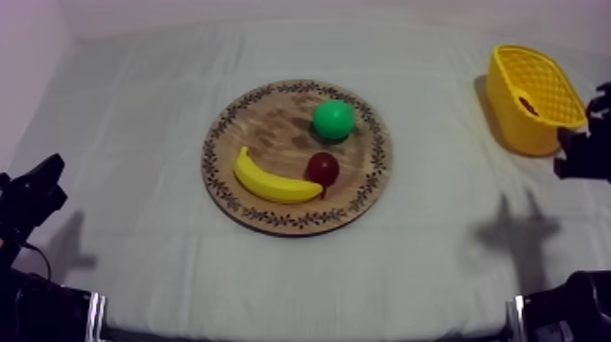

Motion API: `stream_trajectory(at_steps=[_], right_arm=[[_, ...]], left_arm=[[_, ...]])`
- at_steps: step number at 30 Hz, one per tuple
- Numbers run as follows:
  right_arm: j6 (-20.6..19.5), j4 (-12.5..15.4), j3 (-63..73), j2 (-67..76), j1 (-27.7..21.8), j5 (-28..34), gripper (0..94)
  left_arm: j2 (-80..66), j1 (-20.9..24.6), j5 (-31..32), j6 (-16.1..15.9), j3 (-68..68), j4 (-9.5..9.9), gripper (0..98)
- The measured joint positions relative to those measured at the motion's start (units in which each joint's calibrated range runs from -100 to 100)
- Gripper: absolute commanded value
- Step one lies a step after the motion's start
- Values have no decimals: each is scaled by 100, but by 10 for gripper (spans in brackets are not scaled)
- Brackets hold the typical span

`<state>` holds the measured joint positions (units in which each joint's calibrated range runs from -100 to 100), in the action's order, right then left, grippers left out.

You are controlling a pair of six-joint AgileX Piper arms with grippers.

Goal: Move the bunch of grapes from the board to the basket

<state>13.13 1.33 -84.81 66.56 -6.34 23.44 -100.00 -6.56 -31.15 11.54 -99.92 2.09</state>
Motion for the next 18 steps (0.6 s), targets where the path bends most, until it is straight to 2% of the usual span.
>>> stream_trajectory(at_steps=[10,13,15,18], right_arm=[[302,344,-1066,1494,-58,376,299],[302,417,-1240,1901,-58,624,222],[296,442,-1309,2135,-62,741,129],[164,374,-1348,2470,-36,992,49]], left_arm=[[0,0,0,0,0,0,1],[0,0,0,0,0,0,1],[0,0,0,0,0,0,1],[0,0,0,0,0,0,1]])
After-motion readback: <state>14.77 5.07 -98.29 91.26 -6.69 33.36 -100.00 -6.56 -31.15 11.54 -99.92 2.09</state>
